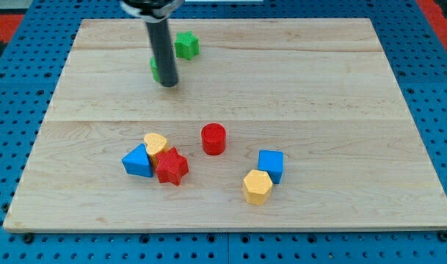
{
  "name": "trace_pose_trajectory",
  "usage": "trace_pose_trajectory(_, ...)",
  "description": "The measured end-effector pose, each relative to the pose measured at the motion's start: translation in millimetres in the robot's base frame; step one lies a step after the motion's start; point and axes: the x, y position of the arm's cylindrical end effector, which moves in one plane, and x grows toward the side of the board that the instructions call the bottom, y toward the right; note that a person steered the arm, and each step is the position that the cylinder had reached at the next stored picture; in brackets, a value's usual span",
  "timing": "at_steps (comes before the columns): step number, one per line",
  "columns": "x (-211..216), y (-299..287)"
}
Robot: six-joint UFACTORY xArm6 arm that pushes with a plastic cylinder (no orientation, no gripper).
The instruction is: Push the red circle towards the green blocks
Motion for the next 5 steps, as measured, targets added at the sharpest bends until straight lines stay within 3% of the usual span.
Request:
trace_pose_trajectory(1, -36, 3)
trace_pose_trajectory(3, 98, 96)
trace_pose_trajectory(4, 132, 101)
trace_pose_trajectory(5, 136, 55)
